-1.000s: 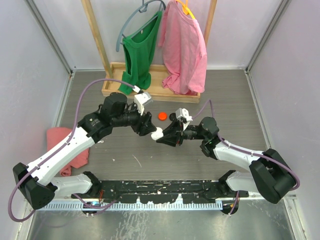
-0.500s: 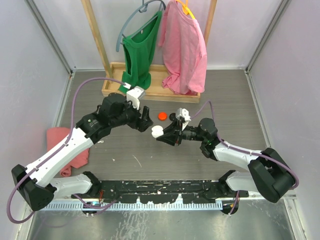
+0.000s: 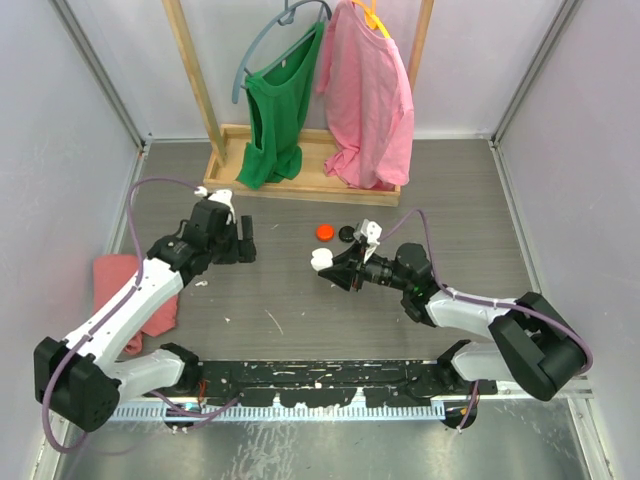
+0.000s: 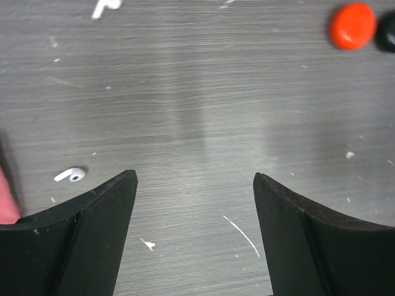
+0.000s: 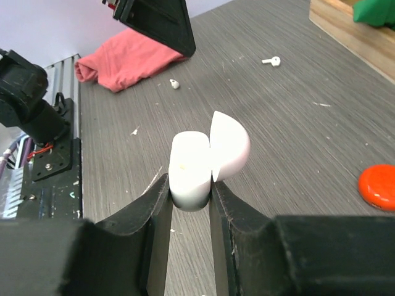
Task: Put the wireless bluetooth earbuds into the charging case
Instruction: Pick up the earbud from the center of the board.
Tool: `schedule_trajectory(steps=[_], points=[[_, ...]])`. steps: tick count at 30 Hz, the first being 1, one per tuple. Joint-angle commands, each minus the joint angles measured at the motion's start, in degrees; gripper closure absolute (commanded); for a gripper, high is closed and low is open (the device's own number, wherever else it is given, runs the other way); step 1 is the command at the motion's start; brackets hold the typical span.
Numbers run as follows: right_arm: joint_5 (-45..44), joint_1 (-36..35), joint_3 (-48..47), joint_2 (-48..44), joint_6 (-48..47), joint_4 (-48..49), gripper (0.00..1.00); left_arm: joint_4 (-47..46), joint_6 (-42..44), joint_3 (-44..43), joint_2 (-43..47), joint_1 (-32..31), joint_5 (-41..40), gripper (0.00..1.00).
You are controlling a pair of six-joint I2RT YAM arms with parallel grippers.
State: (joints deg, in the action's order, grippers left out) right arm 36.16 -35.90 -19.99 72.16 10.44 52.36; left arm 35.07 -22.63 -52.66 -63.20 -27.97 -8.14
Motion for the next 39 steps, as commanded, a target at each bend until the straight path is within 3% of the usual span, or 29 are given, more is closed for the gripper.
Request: schedule_trajectory(steps=[1,10,20,39], points=[[-3.18,-0.29,0.62,1.12,-1.15,4.94,0.99,-0.99,-2.85,0.74,-0.97,6.32,-0.25,0.22],[-4.67,-0.31,0.73,2.0,-1.55,5.17,0.99,0.22,-0.99,1.22,-7.22,20.16,5.16,0.22],[-5.45,-0.93,0.58,1.67,-2.73,3.84,0.99,-1.76,-1.88,0.48,-17.06,28.87,11.97,0.23],[-7.37,-3.22,-0.71,0.6,-5.95,-0.48,0.99,2.4,-0.91,-1.57,-27.62,32.37,14.15,0.23]])
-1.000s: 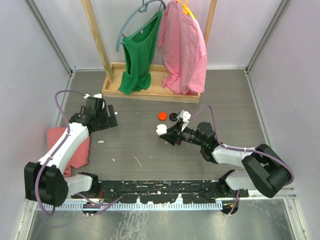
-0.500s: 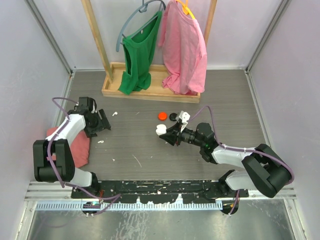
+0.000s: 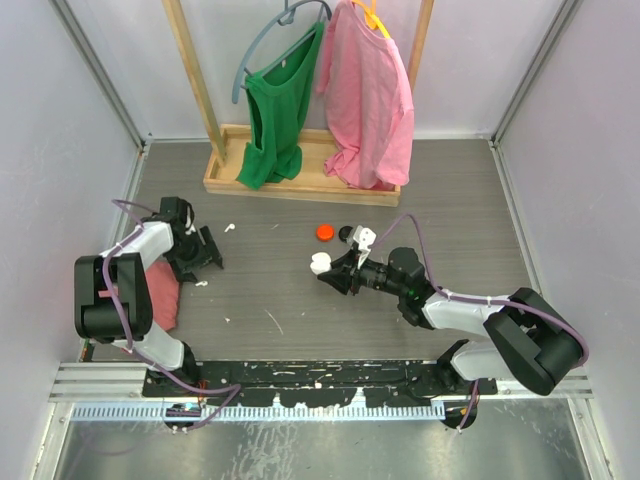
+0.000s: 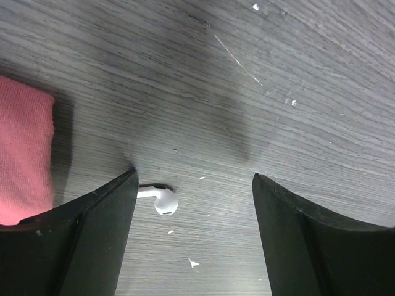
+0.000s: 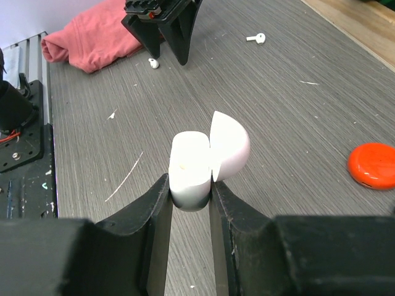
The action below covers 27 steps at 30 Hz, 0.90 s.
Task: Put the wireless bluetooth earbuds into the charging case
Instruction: Pick up the earbud from the center of the board.
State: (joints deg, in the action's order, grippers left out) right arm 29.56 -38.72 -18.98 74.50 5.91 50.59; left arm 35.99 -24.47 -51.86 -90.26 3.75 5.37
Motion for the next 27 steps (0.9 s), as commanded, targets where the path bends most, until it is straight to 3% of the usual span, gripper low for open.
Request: schedule_trajectory(steps=[1,16,27], points=[[-0.8,-0.45,-1.75,-1.73,-1.48,1.19,0.99,1.82,0.84,-2.27,-0.76,0.65,0.99,0.23],[-0.39,-0.49,-2.79,-0.85,-1.44,-0.11,0.99,3.88,-5.92,3.72,2.9,-0.61,8.87,0.26],[-0.11,-0.56,-3.14,-0.45,-1.44,-0.6,0.99,2.37,-9.2,3.65,3.68,-4.7,7.56,0.27]])
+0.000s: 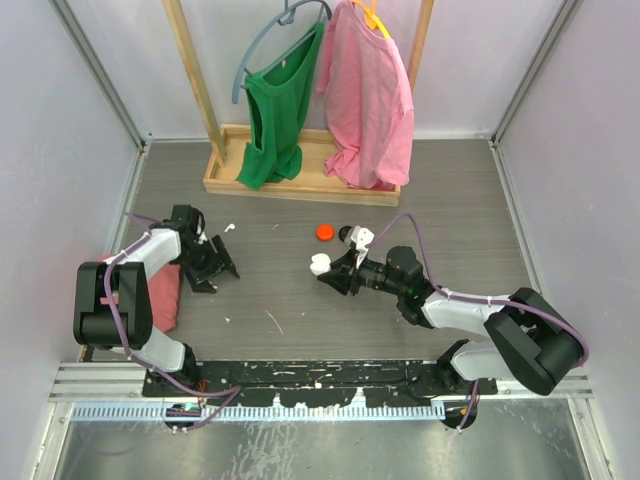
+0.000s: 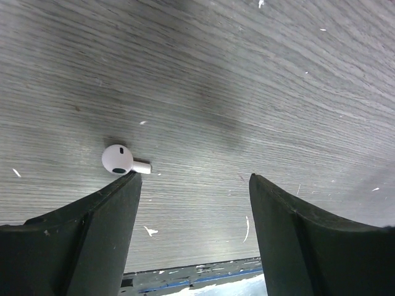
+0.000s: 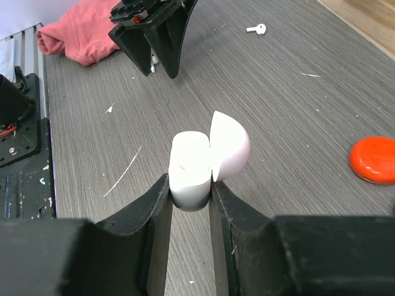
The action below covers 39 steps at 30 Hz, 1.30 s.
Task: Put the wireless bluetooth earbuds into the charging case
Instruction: Pick up the earbud from the center of the board.
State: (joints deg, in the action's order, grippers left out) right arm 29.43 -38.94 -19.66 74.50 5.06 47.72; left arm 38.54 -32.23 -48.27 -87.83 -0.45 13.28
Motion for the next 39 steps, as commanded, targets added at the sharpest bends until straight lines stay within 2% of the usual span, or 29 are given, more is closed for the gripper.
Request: schedule_trajectory(steps=[1,7,11,21,39], points=[[0.01,-0.35,-2.49,-0.37,-0.61,2.21,0.99,0.19,-1.54,0.08,2.06,-0.52,-1.32,0.27],[0.12,-0.3,-2.75,-0.11,-0.73,1.79,0.99,4.32,-2.99,0.52,8.03,-0.54,-11.72,0.31],[0.2,-0.32,-2.93,-0.05,-0.73,1.54,0.99,4.21,-4.18,0.64,9.29,-0.61,-16.6,0.38],[0.66,-0.33,-3.32,0.38,-0.74,1.06,0.99,2.73,-3.76,-1.21,3.67,-0.76,-17.61,0.56],[1.11,-0.35,-3.89,1.31,-0.78,0.62,0.99,0.28,-2.41,-2.7,-1.47,-0.89,-18.48,0.68]])
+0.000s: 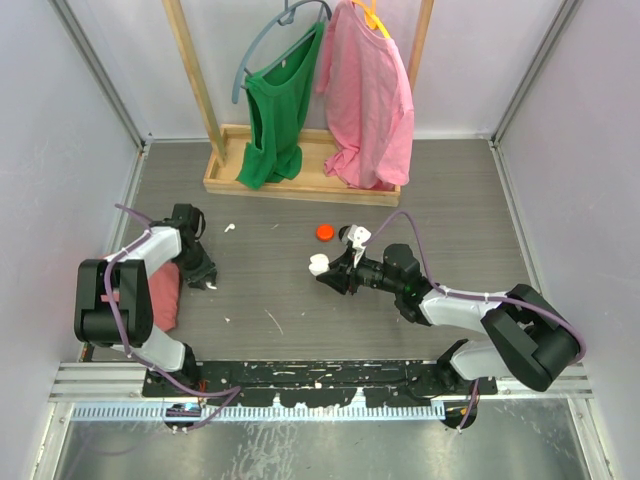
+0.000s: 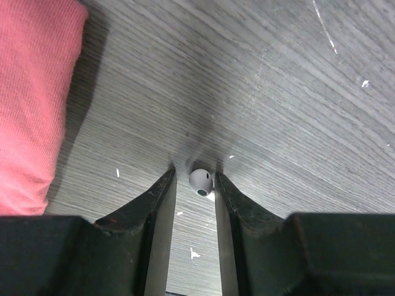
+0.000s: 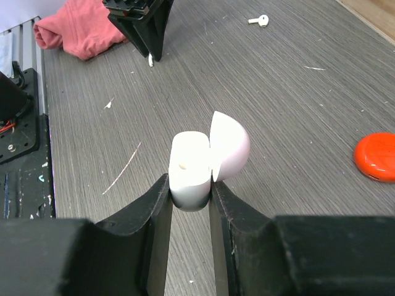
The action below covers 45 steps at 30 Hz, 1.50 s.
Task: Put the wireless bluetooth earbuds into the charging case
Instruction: Pick up the earbud from the center of the board.
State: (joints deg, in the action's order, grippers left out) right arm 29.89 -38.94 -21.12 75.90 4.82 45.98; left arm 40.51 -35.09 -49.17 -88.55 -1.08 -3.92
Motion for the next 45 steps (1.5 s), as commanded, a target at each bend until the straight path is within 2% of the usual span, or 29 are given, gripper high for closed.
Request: schedule_trajectory(steps=[1,13,22,34,45], points=[[0.71,-0.34,-2.42,-0.01,-0.56,2.36,0.99,-1.67,0.53,-1.93,-0.82,-0.28,-1.36,0.69],[1.01,-0.44,-2.51,-0.04,-0.54,2.28,0.99,-0.84,0.58,-1.58,-0.28,-2.19,-2.11,0.82],[1.42,-0.41,-3.02,0.47,-0.01,2.2,0.99,-0.21,-0.08,-1.92,5.92,-6.76,-4.79,0.85],[2.07,-0.4,-3.31,0.83,0.86,2.53,0.99,-3.37,1.83,-2.94,22.1,-20.07,-13.37,0.89],[-1.23,-0.38,-1.69,0.18,0.81,4.74,0.99,-14.4,4.93,-2.21,30.93,-33.5,-16.38,0.91]])
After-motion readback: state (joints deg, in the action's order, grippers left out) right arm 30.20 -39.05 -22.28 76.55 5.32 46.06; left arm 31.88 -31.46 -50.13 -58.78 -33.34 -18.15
